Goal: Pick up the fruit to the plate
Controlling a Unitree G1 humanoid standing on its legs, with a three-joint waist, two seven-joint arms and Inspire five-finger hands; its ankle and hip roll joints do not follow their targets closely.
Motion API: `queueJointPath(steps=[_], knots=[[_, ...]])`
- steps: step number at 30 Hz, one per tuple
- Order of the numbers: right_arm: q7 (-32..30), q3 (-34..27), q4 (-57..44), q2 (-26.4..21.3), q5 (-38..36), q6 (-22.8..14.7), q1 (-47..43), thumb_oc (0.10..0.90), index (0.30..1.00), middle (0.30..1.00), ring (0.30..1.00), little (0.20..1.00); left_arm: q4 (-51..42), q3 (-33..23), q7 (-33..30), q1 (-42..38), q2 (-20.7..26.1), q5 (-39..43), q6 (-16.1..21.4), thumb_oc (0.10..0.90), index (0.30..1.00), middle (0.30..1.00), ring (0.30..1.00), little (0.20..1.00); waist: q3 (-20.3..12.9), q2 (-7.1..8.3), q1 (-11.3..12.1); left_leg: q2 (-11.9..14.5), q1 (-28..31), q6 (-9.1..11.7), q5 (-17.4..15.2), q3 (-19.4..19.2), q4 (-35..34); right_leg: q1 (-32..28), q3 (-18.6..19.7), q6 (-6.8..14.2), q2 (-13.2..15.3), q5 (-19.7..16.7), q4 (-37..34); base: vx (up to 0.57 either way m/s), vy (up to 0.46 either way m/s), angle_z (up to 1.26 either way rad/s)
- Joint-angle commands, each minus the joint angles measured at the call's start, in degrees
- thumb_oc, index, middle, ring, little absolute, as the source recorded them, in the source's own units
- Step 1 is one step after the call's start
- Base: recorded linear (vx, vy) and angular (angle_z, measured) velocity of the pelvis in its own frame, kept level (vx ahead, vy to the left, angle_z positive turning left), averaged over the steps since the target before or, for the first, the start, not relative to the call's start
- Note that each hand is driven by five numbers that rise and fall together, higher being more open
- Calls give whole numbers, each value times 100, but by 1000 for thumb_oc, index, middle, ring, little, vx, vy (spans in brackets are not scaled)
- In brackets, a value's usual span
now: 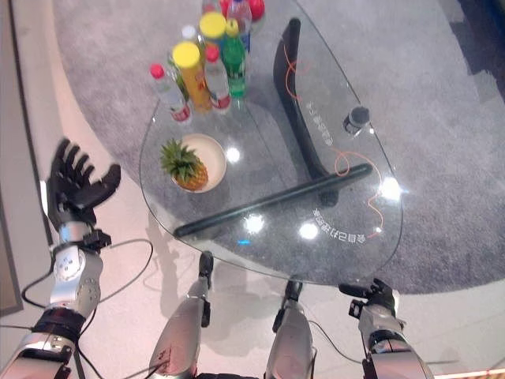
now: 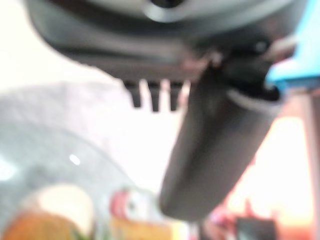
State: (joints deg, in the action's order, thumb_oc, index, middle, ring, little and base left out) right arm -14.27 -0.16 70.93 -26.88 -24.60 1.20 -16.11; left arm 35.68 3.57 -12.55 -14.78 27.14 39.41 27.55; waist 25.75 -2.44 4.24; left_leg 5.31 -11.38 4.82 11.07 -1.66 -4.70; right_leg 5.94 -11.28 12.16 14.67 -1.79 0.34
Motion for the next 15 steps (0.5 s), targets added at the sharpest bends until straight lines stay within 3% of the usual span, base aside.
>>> queueJointPath(steps=[1,7,10,15], knots=[[130,-141,96,-78,443,-128,585,800,900,900,900,900,777,-375,455,20,80,-671,74,800,900,900,900,900,-832,285,-82,523,315,420,-417,-93,102,-20,-19,66,261,-472,-136,186,43,0],[452,-9,439,153,1135,215,1025,800,900,900,900,900,2476,-253,823,487,-94,-1711,-668,800,900,900,900,900,-1598,313,-211,662,969,456,-504,-345,-30,-607,-95,125,270,-541,-386,253,46,-8],[533,71,542,249,1397,360,1104,800,900,900,900,900,2783,-210,1065,561,-180,-1845,-790,800,900,900,900,900,-1732,299,-246,696,1106,464,-554,-391,-30,-742,-108,117,262,-501,-400,138,44,-5],[757,241,852,441,1818,620,1179,800,900,900,900,900,3692,-101,1160,711,-534,-2386,-1844,800,900,900,900,900,-1940,251,-296,725,1449,441,-668,-421,-30,-1044,-140,109,263,-372,-359,110,41,-2]])
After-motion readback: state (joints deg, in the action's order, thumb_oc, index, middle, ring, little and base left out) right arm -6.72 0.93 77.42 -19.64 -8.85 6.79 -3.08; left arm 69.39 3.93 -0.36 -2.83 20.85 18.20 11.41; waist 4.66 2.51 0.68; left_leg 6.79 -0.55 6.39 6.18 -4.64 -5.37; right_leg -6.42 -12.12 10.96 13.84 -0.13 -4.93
